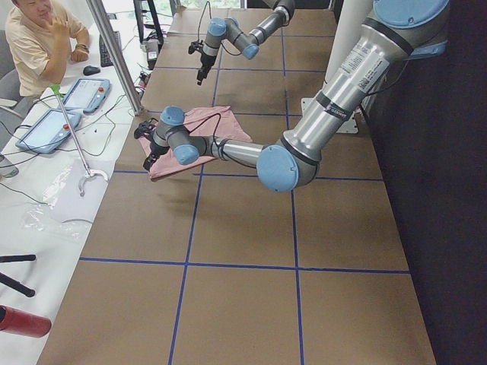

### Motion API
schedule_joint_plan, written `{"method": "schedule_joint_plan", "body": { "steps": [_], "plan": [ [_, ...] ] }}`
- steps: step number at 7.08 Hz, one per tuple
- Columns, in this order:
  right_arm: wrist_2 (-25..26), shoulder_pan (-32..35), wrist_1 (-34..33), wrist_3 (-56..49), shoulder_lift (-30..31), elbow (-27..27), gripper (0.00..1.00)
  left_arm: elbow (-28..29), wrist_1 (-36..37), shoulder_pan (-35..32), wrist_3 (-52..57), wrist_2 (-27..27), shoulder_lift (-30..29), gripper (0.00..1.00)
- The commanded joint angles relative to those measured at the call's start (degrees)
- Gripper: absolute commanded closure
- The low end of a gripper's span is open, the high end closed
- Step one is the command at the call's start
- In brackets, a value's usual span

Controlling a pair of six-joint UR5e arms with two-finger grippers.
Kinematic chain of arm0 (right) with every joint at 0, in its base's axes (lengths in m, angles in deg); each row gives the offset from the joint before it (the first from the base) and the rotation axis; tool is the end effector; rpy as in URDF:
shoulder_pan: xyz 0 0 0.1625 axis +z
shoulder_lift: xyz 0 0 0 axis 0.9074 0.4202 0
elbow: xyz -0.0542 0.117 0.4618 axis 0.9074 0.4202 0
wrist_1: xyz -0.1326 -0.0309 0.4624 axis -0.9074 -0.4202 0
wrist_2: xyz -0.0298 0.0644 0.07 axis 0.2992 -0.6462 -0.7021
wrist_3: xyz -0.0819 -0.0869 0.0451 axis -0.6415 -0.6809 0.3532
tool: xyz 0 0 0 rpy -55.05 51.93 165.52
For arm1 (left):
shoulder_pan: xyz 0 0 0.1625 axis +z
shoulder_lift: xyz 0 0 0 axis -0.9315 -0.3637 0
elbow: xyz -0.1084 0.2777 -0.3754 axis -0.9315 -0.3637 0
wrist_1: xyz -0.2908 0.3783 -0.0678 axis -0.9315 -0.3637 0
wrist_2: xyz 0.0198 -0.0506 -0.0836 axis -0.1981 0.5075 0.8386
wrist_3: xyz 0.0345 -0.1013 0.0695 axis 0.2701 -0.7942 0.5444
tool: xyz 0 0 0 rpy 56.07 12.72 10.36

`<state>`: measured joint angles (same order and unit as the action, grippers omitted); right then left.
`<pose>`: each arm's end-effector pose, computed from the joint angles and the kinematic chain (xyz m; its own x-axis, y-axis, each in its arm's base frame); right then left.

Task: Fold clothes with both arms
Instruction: 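Move the right gripper to the shirt's collar edge and grasp it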

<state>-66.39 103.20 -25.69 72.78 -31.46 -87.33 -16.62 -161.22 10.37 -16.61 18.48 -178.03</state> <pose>-0.6382 -0.6514 0.2516 0.5341 0.3895 0.7503 -0.5380 0.8412 -0.0538 0.3918 -0.8196 0.4921 0.7582 0.3002 -0.5788 0.1172 0.8106 0.5738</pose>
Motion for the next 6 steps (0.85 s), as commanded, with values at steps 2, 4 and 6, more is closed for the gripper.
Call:
{"method": "schedule_joint_plan", "body": {
  "steps": [2,4,6],
  "plan": [
    [5.33,-6.22,-0.64,13.67,-2.25,3.17,0.46,-1.16,-0.13,-0.05,-0.18,0.27,0.71,0.00],
    [5.34,-6.58,-0.47,14.03,-2.34,3.97,0.52,-2.21,-0.13,-0.05,-0.27,0.27,1.24,0.00],
    [5.42,-7.55,-0.55,14.03,-2.87,4.58,0.53,-2.48,-0.04,-0.05,-0.27,0.27,1.33,0.00]
  ]
}}
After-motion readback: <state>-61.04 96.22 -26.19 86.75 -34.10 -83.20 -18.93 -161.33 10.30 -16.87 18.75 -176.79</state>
